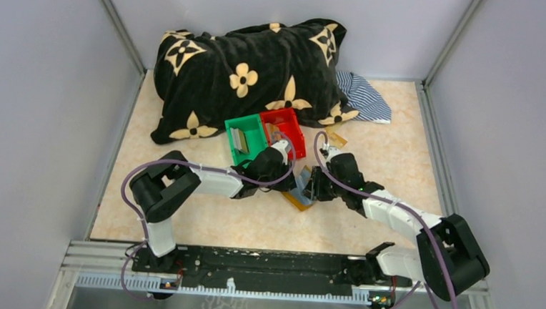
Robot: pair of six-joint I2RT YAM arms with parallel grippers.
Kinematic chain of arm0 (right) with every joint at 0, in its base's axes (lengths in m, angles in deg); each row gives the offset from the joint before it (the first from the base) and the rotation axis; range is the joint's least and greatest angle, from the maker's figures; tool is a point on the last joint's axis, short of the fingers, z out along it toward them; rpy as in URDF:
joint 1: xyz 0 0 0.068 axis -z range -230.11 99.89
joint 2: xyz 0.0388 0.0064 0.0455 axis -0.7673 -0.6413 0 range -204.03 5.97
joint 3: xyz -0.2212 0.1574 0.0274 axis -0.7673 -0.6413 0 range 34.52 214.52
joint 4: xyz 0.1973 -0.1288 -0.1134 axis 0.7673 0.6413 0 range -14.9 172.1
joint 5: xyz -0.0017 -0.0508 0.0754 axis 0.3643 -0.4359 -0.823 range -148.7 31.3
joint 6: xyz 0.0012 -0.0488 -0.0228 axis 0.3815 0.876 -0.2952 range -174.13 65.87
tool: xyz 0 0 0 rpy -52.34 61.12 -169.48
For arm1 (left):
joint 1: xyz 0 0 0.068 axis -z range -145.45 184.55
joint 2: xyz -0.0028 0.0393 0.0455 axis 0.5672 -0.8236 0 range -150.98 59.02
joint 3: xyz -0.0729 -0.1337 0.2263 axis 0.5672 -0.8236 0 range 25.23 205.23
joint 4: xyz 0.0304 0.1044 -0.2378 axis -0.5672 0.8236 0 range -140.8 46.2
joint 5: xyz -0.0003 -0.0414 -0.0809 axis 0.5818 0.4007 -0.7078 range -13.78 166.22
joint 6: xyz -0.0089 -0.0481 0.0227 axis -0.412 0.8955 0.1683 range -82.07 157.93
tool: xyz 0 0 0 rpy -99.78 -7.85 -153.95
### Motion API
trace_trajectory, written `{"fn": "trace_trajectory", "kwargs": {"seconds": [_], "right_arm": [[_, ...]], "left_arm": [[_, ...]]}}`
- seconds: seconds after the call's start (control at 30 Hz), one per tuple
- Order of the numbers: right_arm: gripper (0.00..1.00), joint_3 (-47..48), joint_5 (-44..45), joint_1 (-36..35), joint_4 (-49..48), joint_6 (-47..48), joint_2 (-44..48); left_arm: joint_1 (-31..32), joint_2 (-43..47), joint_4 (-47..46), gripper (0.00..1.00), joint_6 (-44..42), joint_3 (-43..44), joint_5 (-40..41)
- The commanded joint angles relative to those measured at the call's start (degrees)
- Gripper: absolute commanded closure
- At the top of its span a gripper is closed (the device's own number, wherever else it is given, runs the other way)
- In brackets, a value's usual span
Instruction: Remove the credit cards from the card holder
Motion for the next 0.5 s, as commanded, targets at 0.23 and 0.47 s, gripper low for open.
{"fn": "trace_trajectory", "kwargs": {"seconds": [0.23, 0.47], "right_arm": [[0.65, 0.23, -7.95, 0.20, -9.85, -0.19, -4.80], [0.65, -0.80, -8.18, 0.21, -10.63, -0.39, -5.49]], "left_arm": [[-0.48, 7.38, -0.93, 0.79, -0.72, -5.47, 2.36], [-0.47, 15.89, 0.49, 0.79, -3.44, -4.78, 6.67]]}}
